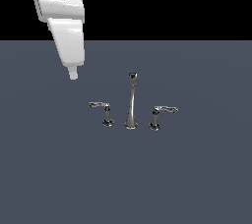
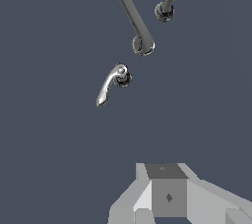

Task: Turn on the faucet by rotating a designated handle.

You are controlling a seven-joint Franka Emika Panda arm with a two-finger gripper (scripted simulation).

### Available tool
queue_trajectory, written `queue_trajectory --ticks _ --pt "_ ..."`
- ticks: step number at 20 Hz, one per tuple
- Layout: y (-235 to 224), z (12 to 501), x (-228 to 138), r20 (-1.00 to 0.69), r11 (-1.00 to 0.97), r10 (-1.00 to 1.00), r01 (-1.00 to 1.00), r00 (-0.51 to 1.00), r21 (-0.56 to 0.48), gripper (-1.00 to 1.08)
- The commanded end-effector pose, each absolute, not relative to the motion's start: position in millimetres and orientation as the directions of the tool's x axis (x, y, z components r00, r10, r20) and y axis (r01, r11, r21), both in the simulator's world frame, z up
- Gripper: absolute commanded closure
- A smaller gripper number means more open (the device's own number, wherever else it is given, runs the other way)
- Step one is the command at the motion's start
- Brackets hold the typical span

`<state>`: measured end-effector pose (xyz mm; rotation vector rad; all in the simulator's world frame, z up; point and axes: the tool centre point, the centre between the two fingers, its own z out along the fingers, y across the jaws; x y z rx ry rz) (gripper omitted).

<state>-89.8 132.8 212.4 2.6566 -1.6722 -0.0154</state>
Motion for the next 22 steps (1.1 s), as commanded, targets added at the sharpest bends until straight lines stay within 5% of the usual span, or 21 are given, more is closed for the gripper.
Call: queue_trajectory --ticks 1,22 --pt "133 202 -81 -0.007 -0.391 -0.920 -0.920 0.391 0.006 1.08" --pt "114 110 0 0.002 0.011 -1.000 -1.000 -0.011 0.002 1.08"
